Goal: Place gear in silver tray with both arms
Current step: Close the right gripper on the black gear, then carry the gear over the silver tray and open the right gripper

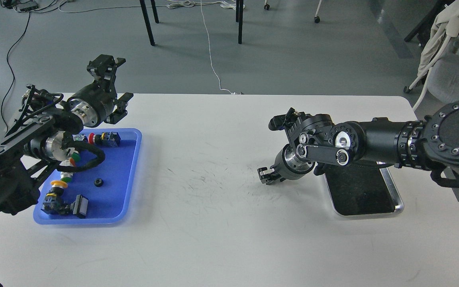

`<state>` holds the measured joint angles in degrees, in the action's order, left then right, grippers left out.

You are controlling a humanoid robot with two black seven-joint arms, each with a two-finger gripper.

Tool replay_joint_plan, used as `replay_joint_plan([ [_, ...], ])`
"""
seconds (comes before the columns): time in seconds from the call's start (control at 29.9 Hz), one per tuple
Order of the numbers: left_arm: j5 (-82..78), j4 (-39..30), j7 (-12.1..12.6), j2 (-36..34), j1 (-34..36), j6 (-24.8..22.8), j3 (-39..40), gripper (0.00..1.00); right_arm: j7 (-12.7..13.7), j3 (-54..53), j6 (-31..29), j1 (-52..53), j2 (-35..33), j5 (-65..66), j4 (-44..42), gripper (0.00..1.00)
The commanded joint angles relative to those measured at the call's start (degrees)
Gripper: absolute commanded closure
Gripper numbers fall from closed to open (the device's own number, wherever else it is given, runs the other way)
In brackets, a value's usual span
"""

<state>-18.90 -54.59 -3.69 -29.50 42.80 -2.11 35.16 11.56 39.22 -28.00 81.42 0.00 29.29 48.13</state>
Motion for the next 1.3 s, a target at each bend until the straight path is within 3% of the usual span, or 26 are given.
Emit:
replay_joint_plan([
  [0.0,0.0,0.0,0.1,0.0,0.0,0.0,0.0,0.02,0.0,0.0,0.0,-0.2,0.0,0.1,-0.3,0.77],
  [0.23,0.0,0.0,0.1,-0.1,0.0,0.1,-0.1,0.02,0.0,0.0,0.0,-0.3,0.0,0.1,-0.3,0.98],
  [0.57,0.0,0.0,0.1,0.0,0.0,0.1,-0.3,0.02,-0.1,-1.1,0.0,1.9,-0.7,-0.4,0.4,0.98],
  [1.0,-0.1,0.4,0.0,0.4,0.1,0.1,-0.3,0.02,-1.2,-7.7,0.0,4.8,-26.1,1.5,5.9,0.98],
  [1.27,-0.2,0.7,0.1,2.0,0.2,1.0,-0.4,0.02,-3.1,-10.3,0.0,-6.1,-28.6,6.9,-2.1,0.98],
])
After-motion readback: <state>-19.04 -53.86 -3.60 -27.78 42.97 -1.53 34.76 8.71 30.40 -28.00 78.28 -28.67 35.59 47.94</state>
